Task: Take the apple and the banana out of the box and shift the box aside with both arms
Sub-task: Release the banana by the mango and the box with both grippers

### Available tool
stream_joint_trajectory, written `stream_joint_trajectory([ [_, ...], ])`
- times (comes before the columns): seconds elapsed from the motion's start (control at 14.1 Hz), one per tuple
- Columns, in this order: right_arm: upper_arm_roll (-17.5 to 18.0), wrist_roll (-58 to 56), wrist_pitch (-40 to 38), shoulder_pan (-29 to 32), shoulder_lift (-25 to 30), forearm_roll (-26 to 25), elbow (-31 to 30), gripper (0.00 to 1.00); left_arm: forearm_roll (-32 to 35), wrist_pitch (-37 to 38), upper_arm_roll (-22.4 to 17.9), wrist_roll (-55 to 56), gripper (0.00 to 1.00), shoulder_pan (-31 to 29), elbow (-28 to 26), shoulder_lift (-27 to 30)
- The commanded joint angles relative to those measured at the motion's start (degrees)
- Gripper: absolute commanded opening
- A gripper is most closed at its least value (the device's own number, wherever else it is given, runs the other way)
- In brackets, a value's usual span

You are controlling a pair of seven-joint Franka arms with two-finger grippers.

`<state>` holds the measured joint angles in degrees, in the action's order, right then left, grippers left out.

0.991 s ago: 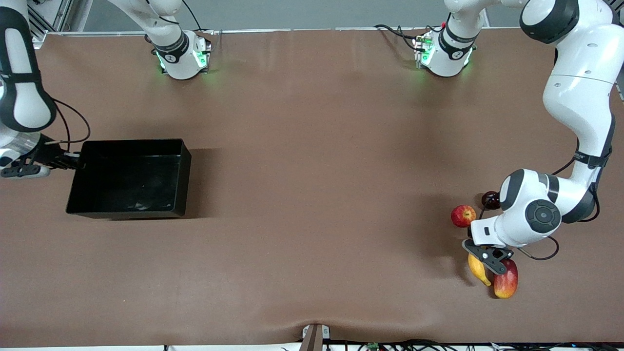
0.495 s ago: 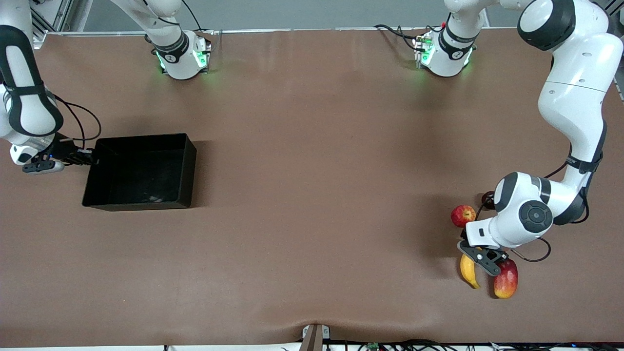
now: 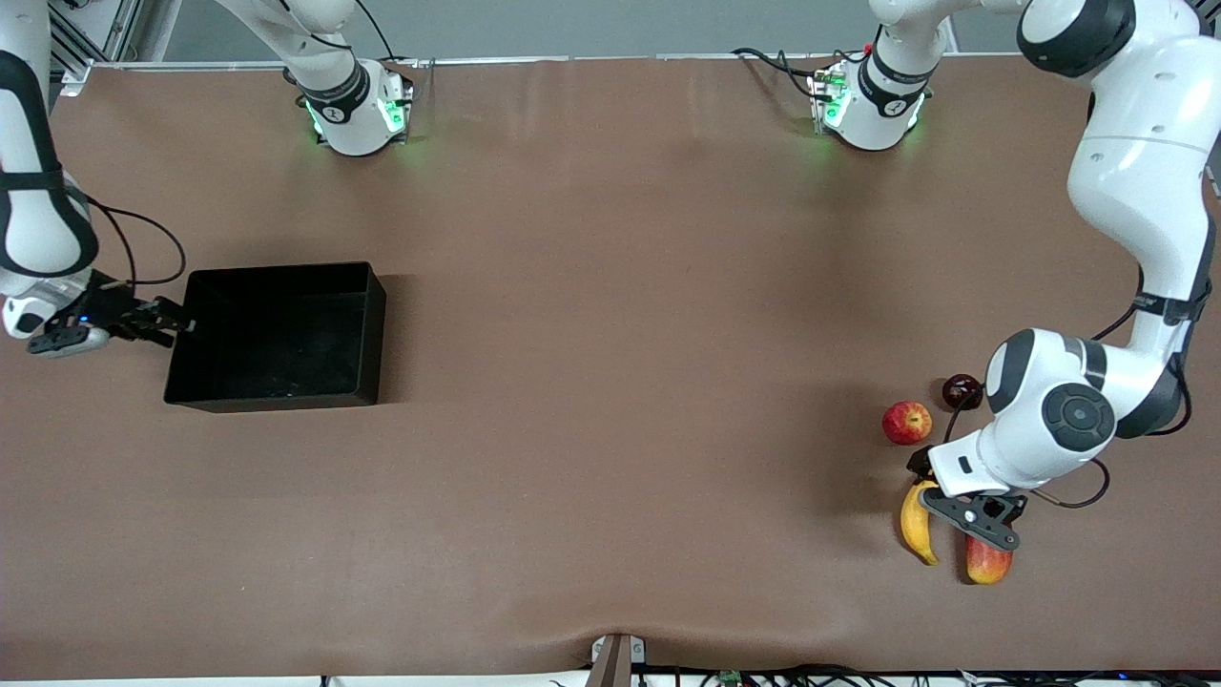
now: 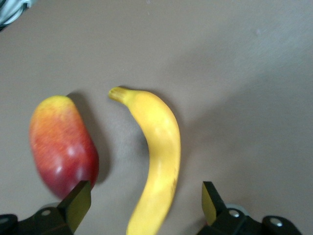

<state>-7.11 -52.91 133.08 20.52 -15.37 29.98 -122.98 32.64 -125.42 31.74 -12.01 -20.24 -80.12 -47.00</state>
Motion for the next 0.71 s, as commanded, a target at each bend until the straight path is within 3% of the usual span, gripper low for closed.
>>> stream_joint_trajectory([
  [0.0,-0.01,-0.7,-1.15,-3.28,0.6,-4.37,6.33,1.0,-4.06,8.24,1.66,4.09,1.0,-1.12,-1.35,7.69],
  [0.28,0.08,3.24,-1.42,-6.01,0.6,-16.87,13.29,1.0,-5.39,19.05,1.75,12.53,1.0,-0.85,-3.37,18.24],
  [0.64,-0.01,16.4,-16.15,-12.59,0.6,-19.25,23.47,1.0,-14.87,25.4,1.66,13.68,1.0,-3.22,-3.29,27.82],
])
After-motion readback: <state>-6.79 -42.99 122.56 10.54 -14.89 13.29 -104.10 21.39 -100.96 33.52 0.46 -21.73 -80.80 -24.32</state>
